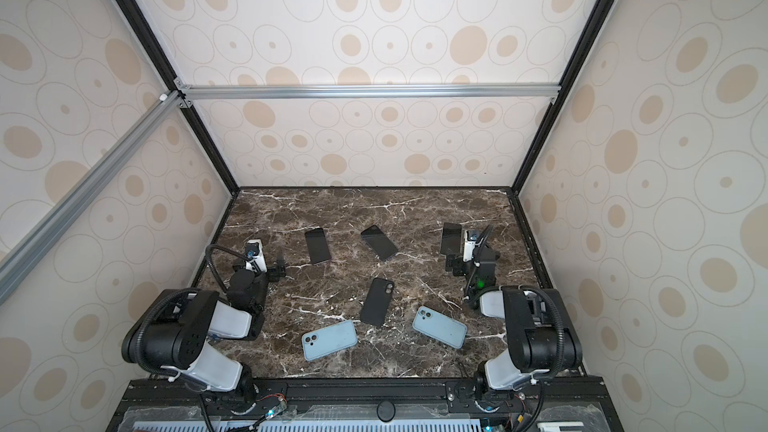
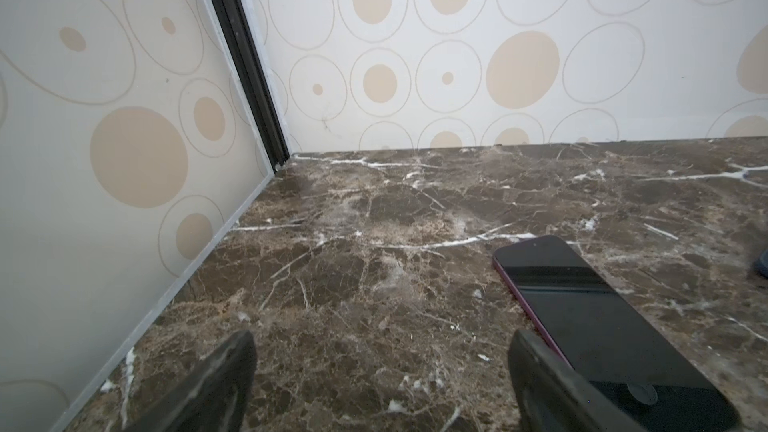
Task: Put the phone into the phone case
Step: 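Reach the right gripper to the blue-framed phone while the left arm moves forward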
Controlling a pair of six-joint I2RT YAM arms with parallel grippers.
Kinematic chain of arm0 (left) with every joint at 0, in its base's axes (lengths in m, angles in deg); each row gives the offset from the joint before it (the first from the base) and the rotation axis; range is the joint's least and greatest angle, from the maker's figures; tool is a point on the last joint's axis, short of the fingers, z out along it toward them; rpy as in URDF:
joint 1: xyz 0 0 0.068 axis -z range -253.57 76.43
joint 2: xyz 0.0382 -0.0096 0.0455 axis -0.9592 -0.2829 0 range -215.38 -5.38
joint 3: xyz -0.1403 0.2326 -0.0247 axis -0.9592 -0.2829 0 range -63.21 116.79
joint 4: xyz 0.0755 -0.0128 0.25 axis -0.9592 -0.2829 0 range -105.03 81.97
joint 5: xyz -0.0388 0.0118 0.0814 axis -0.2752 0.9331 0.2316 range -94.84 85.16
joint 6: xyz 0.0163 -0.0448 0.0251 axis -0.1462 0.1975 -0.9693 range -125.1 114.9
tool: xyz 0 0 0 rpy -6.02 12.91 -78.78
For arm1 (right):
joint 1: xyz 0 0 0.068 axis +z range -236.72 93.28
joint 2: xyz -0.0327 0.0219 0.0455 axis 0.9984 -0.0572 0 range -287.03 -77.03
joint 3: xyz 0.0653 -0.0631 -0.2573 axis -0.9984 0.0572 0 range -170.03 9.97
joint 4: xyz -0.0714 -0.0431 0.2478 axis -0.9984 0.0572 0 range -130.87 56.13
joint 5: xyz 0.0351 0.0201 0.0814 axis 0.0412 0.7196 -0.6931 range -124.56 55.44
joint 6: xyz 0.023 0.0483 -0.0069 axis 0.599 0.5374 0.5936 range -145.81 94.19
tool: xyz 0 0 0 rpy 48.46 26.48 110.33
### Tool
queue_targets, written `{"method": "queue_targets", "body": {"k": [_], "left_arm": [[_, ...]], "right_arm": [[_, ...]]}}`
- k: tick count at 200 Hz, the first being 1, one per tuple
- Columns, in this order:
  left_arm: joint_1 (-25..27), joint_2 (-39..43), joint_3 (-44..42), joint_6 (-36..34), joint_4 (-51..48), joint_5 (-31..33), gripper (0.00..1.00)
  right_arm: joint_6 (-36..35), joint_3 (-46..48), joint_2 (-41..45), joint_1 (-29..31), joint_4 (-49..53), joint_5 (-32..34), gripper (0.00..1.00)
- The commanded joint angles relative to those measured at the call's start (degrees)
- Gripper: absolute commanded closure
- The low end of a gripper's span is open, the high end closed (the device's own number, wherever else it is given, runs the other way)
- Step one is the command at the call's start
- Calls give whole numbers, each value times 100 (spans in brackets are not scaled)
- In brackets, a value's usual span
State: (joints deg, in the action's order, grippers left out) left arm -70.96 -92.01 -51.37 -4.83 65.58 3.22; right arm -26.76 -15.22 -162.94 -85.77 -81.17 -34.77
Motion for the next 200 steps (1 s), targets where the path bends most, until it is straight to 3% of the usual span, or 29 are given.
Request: {"method": "queue_targets", "body": {"k": [1, 37, 61, 97, 113, 136, 162, 200], "left_arm": [[-6, 1118, 276, 164, -979, 298, 7], [4, 2646, 1454, 1434, -3432, 140, 15], [111, 2768, 2769, 2022, -5115, -940, 15], [477, 2535, 4234, 1750, -7105, -2318, 13], [611, 2711, 4126, 1562, -7269, -2837, 13], [677, 3206, 3337, 1364, -6864, -3390, 15], [686, 3654, 2682, 1295, -6659, -3335, 15], [714, 3714, 2616, 1006, -7058, -3032, 14]], "right_arm": [[159, -680, 790, 19, 1697, 81, 7], [863, -1905, 1439, 204, 3802, -643, 13], [719, -2717, 1503, 975, 4882, -536, 14], [491, -3897, 985, 2204, 6087, -375, 13], [547, -4423, 541, 2523, 6602, -324, 13], [657, -5047, -132, 2832, 7176, -275, 13], [684, -5423, -722, 3021, 7371, -307, 13], [653, -6200, -1664, 3032, 7866, -317, 14]]}}
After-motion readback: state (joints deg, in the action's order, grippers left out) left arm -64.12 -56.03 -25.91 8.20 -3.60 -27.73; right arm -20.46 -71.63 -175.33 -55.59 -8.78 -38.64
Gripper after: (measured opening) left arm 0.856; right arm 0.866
